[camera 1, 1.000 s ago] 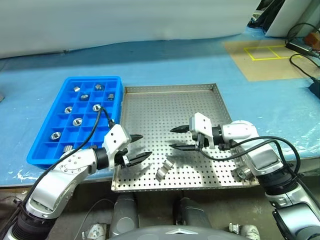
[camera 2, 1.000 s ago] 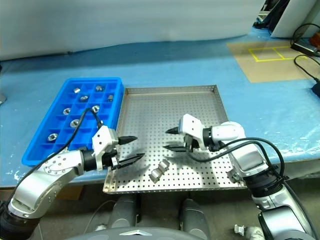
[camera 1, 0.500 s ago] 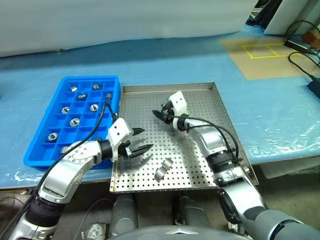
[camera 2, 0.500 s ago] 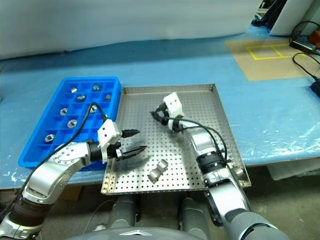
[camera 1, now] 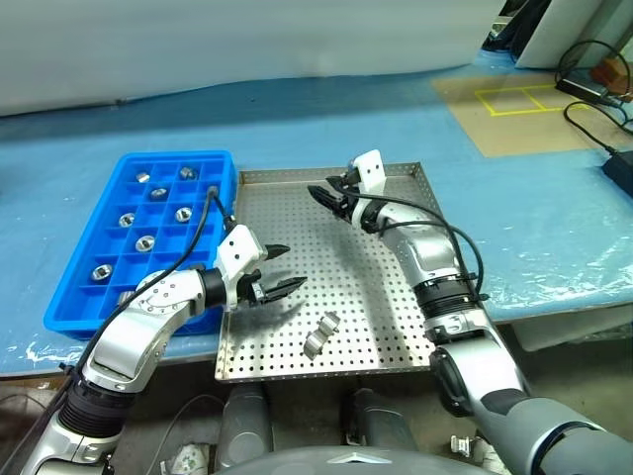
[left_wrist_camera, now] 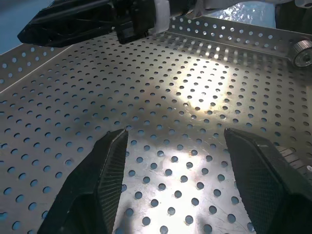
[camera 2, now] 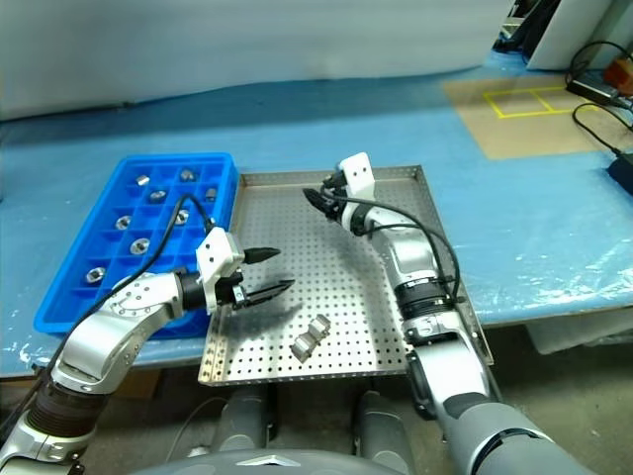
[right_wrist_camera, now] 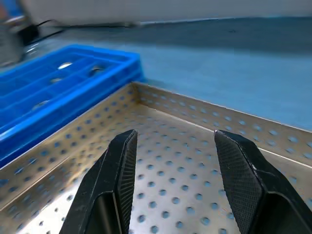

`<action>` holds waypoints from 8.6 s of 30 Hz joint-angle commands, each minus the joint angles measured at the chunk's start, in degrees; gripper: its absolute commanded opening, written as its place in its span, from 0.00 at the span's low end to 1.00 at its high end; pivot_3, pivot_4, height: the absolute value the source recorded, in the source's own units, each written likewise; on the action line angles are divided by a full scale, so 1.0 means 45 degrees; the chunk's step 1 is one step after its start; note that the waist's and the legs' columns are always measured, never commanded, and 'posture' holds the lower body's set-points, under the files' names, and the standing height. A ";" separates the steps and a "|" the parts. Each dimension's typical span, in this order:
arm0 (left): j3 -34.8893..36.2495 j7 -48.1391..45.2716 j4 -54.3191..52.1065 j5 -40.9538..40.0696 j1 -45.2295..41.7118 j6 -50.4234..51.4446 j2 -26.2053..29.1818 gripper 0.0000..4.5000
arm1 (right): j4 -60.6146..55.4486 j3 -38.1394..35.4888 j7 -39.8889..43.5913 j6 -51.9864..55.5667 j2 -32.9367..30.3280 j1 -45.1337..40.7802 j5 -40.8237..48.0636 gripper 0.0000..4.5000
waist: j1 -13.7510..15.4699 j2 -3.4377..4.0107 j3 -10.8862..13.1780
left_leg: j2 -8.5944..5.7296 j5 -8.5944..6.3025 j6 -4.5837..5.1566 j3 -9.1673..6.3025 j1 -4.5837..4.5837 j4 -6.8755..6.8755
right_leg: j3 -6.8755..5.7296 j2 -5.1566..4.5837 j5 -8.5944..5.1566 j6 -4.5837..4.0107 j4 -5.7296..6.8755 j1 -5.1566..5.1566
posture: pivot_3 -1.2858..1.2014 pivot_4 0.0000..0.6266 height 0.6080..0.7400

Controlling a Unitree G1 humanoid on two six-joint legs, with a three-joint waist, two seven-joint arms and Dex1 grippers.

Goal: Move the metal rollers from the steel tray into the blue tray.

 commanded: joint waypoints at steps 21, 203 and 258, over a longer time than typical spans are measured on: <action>0.0777 0.0971 -0.2767 -0.0629 0.1546 0.1581 0.0393 0.74 | -0.3132 0.4426 0.7241 -0.4290 -0.4373 0.3267 -0.1903 0.57 | 0.0217 -0.0001 0.0000 | 0.0018 -0.0070 0.0121 0.0000 0.0013 0.0086 | 0.0000 -0.0003 -0.0030 -0.0062 -0.0007 0.0049 | 0.55 0.24 1.00; 0.0601 -0.3322 0.2893 -0.3348 -0.4487 0.3073 0.0233 0.74 | -0.7072 -0.1512 0.2704 0.6730 -0.4501 0.3209 0.4804 0.27 | -0.0197 -0.0100 -0.0076 | -0.0158 -0.0131 0.0188 0.0107 0.0088 -0.0012 | 0.0193 -0.0087 0.0135 0.0096 -0.0273 0.0046 | 0.44 0.24 1.00; 0.0161 -0.2871 0.5279 -0.1480 -0.5194 0.1278 -0.2028 0.40 | -0.7410 -0.0797 0.2059 0.6134 -0.4103 0.3354 0.4680 0.27 | -0.0251 -0.0100 -0.0076 | -0.0159 -0.0132 0.0194 0.0107 0.0071 0.0004 | 0.0189 -0.0092 0.0137 0.0099 -0.0263 0.0044 | 0.43 0.24 1.00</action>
